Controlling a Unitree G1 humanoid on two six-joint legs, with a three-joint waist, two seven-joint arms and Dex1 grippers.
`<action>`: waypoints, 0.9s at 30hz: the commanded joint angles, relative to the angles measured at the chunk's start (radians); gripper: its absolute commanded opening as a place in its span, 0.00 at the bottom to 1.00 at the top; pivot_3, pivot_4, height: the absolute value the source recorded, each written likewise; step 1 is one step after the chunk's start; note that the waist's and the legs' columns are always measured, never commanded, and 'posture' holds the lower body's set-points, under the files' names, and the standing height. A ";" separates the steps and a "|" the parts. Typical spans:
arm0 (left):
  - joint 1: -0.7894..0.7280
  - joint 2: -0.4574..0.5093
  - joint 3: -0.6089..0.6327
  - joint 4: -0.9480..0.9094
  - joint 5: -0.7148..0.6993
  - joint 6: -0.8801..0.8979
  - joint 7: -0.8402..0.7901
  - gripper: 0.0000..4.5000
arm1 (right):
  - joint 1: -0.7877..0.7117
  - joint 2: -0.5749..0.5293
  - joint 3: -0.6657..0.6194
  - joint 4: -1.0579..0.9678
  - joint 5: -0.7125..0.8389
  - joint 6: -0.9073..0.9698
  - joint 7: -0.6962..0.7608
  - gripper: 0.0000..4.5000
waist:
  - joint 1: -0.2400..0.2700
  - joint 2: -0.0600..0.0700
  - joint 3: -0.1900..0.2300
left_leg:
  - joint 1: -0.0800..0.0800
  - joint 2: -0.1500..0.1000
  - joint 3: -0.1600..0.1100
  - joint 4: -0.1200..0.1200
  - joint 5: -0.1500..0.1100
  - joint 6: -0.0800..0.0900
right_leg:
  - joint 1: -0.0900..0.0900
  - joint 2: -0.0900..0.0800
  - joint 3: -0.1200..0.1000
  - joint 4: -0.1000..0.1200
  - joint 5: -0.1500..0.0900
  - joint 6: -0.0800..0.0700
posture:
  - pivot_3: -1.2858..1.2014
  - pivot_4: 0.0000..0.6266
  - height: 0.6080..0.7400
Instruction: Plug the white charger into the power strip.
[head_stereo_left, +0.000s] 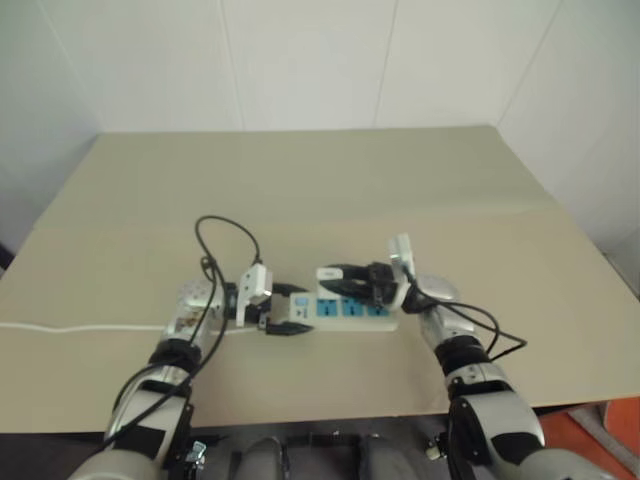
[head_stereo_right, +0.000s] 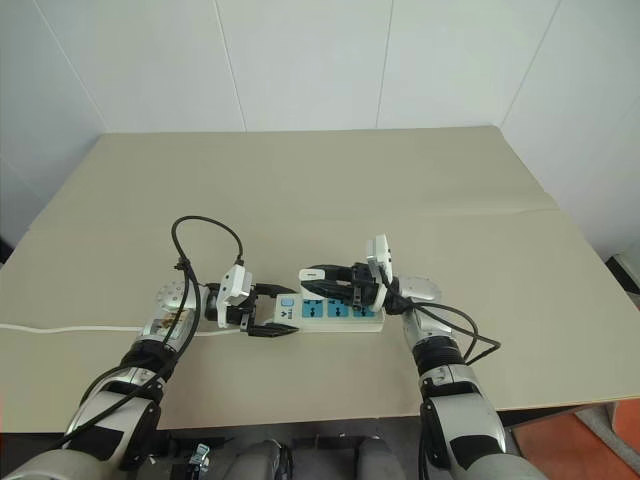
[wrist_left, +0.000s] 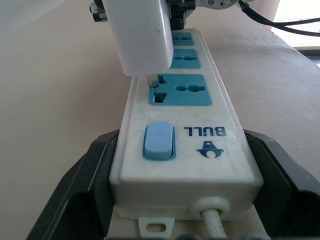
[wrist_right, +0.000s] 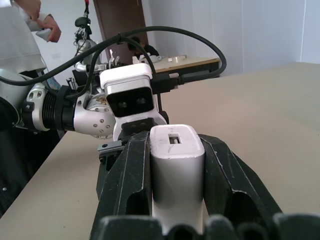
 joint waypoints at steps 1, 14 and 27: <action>0.030 0.017 -0.049 0.017 0.060 0.010 -0.007 0.73 | -0.021 -0.006 -0.006 -0.009 -0.001 -0.027 0.012 0.25 | 0.000 0.000 0.000 | 0.000 0.000 0.000 0.000 0.000 0.000 | 0.000 0.000 0.000 0.000 0.000 0.000 | 0.52 0.24 1.00; 0.032 0.014 -0.051 0.016 0.061 0.007 0.002 0.73 | -0.007 0.003 0.003 -0.001 -0.016 -0.038 0.005 0.25 | 0.000 0.000 0.000 | 0.000 0.000 0.000 0.000 0.000 0.000 | 0.000 0.000 0.000 0.000 0.000 0.000 | 0.52 0.24 1.00; 0.036 0.020 -0.051 0.011 0.059 0.008 0.006 0.73 | 0.017 0.010 0.029 -0.016 -0.035 -0.054 0.012 0.25 | 0.000 0.000 0.000 | 0.002 0.000 0.000 0.000 0.000 0.000 | 0.001 0.000 0.000 0.000 0.000 0.000 | 0.52 0.24 1.00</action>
